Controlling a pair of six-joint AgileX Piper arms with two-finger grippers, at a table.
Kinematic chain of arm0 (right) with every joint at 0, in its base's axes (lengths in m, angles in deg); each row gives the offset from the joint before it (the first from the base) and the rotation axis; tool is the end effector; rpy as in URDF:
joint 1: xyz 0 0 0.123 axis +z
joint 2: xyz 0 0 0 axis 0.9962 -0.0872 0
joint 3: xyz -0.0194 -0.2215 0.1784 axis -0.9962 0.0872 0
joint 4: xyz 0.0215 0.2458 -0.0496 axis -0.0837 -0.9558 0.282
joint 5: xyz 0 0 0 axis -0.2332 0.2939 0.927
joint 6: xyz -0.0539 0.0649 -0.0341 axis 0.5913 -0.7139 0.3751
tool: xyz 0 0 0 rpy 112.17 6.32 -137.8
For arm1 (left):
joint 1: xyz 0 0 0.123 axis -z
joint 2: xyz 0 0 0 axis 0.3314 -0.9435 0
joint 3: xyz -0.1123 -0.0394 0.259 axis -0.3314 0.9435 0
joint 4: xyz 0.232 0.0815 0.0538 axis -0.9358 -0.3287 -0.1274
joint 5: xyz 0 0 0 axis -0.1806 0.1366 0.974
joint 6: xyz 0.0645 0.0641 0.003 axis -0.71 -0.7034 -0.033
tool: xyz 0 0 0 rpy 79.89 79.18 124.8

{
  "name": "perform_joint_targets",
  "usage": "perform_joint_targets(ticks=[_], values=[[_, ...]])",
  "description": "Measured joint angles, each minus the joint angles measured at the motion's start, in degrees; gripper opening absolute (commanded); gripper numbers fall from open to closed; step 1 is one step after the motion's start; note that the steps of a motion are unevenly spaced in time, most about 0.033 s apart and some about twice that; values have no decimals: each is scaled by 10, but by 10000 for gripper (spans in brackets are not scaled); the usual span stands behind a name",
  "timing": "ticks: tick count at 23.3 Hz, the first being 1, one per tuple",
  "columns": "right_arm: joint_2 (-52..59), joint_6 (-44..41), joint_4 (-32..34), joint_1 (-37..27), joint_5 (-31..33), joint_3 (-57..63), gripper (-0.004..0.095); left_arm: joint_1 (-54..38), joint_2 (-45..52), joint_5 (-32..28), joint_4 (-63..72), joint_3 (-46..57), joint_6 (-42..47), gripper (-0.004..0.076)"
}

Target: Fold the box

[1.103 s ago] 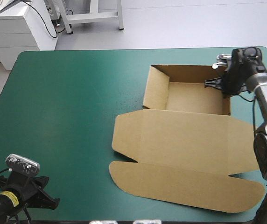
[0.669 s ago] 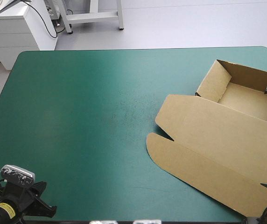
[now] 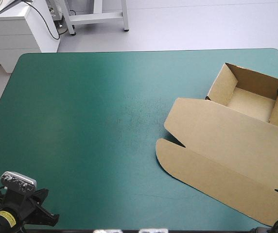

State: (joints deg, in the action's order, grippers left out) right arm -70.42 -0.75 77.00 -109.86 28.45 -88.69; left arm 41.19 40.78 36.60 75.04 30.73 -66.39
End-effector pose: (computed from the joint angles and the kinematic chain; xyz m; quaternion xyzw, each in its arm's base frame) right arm 0.3400 -0.1607 0.3376 0.1542 0.9709 -0.0656 0.1713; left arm 0.0370 -0.0085 0.2729 0.1780 0.9063 -0.0375 0.3815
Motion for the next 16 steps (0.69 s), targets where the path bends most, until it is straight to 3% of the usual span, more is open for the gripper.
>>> perform_joint_targets(ticks=[2,4,7,16], values=[[30,-2,-10,0,1,0,288,0,0,0,0,0,0,-8],[65,-8,-39,0,2,1,113,0,0,-1,0,0,0,-8],[122,2,-87,0,3,17,-18,0,0,-6,-1,0,0,-8],[380,37,-128,0,8,194,-19,0,0,-10,-1,0,0,-8]])
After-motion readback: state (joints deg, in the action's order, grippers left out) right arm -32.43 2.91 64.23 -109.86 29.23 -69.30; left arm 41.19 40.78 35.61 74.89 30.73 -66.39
